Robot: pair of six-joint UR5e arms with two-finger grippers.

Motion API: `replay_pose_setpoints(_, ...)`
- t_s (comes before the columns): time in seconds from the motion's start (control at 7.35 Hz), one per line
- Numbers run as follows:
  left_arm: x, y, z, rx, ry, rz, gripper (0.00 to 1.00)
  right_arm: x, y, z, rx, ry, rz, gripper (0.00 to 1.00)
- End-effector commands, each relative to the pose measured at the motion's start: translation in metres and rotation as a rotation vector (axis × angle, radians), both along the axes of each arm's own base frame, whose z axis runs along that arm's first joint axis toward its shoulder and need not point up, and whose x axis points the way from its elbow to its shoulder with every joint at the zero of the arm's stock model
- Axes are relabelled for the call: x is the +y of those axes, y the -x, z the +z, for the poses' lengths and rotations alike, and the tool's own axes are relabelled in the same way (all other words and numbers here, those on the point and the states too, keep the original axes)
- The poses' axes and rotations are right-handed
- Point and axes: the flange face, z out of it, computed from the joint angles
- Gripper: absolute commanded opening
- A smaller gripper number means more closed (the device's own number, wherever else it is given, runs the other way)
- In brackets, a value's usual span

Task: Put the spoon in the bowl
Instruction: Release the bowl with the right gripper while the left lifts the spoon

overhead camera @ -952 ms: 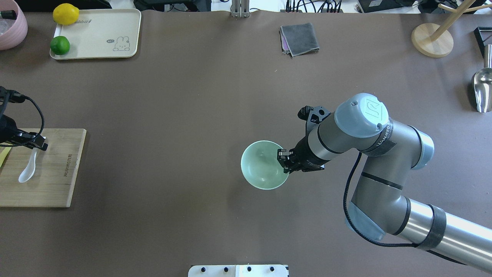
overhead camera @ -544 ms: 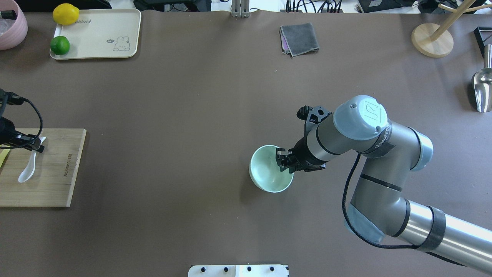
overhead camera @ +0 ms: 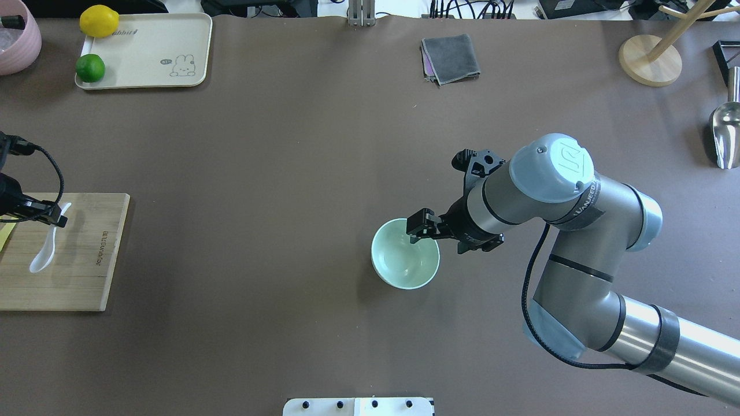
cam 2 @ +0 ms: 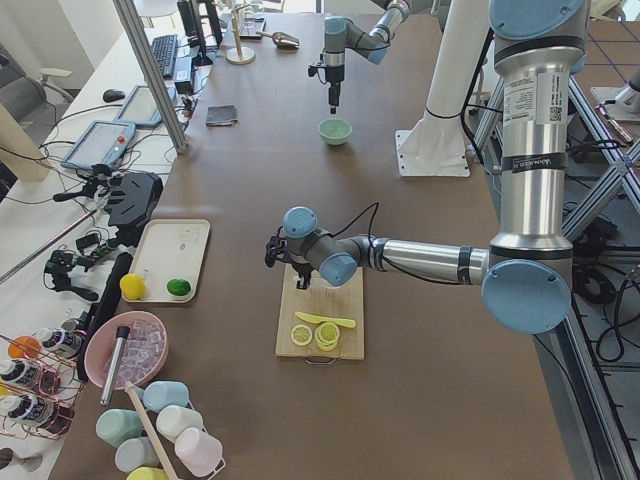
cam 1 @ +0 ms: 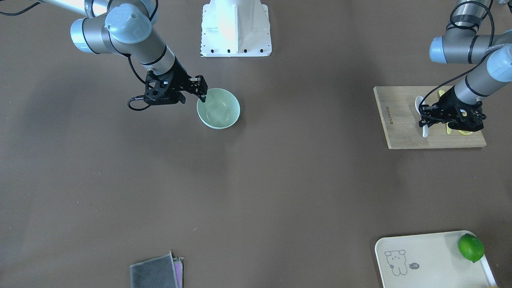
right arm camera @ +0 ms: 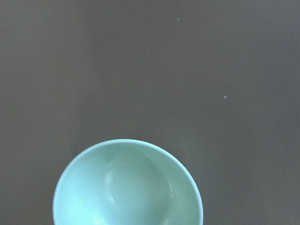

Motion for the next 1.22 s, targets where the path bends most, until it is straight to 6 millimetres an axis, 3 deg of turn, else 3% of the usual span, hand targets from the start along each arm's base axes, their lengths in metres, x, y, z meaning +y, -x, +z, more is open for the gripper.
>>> replay_pose_setpoints(0.0,-0.003,-0.002,-0.089,0.021,-0.004,-0.013,0.00,-0.012,-0.040,-0.012,0.041,-0.022,0.016,1.00)
replay_pose_setpoints(0.14,-0.014,-0.010,-0.140,0.041,0.007,-0.040,0.00,-0.012,-0.056,-0.002,0.071,-0.053,-0.011,1.00)
replay_pose_setpoints(0.27,-0.026,-0.035,-0.184,0.082,0.041,-0.077,0.00,-0.023,-0.077,0.012,0.084,-0.089,-0.031,1.00)
replay_pose_setpoints(0.41,-0.023,-0.072,-0.217,0.116,0.081,-0.086,0.00,-0.036,-0.103,0.032,0.092,-0.103,-0.056,1.00)
replay_pose_setpoints(0.54,-0.019,-0.095,-0.240,0.141,0.119,-0.095,0.00,-0.046,-0.128,0.053,0.103,-0.136,-0.087,1.00)
replay_pose_setpoints(0.82,0.001,-0.174,-0.301,0.144,0.149,-0.133,0.00,-0.063,-0.178,0.096,0.143,-0.199,-0.118,1.00)
replay_pose_setpoints(0.95,0.003,-0.214,-0.342,0.113,0.164,-0.151,0.00,-0.068,-0.204,0.116,0.153,-0.216,-0.131,1.00)
replay_pose_setpoints(1.09,0.005,-0.246,-0.371,0.106,0.174,-0.171,0.00,-0.070,-0.219,0.137,0.177,-0.216,-0.137,1.00)
